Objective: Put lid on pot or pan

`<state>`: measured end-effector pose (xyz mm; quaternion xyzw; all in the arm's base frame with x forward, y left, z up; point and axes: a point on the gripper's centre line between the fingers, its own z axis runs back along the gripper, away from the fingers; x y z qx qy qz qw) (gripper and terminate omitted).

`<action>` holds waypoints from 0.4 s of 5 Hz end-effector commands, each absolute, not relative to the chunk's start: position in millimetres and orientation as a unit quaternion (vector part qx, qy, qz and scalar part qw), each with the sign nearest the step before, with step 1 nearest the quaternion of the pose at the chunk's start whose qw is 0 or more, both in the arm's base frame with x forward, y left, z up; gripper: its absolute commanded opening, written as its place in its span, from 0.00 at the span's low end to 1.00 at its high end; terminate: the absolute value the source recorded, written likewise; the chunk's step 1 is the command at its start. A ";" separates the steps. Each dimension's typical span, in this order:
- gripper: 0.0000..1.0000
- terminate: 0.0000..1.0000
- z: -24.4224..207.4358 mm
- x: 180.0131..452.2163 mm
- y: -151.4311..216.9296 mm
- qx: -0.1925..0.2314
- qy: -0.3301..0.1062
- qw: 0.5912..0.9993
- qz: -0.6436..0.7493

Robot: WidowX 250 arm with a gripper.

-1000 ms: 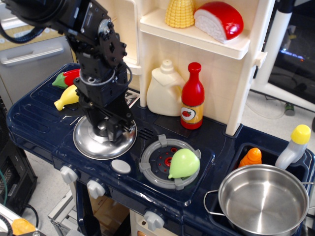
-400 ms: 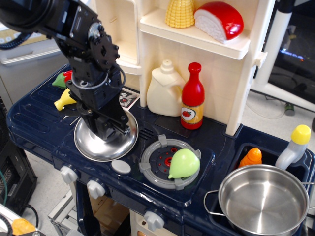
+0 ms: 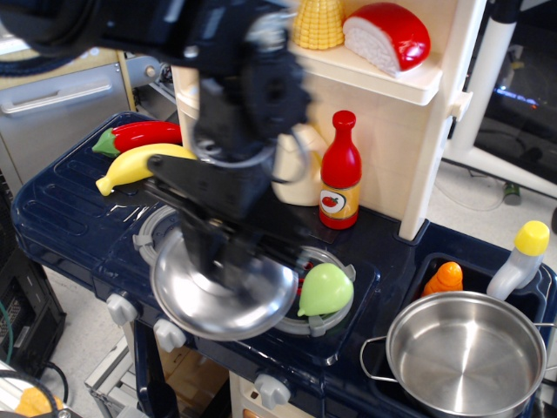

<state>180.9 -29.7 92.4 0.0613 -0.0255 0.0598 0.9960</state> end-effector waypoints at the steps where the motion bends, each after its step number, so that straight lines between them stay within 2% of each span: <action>1: 0.00 0.00 96.0 210.5 -93.8 -0.032 0.027 0.993 0.108; 2: 0.00 0.00 85.1 221.7 -127.1 -0.054 0.006 0.995 0.084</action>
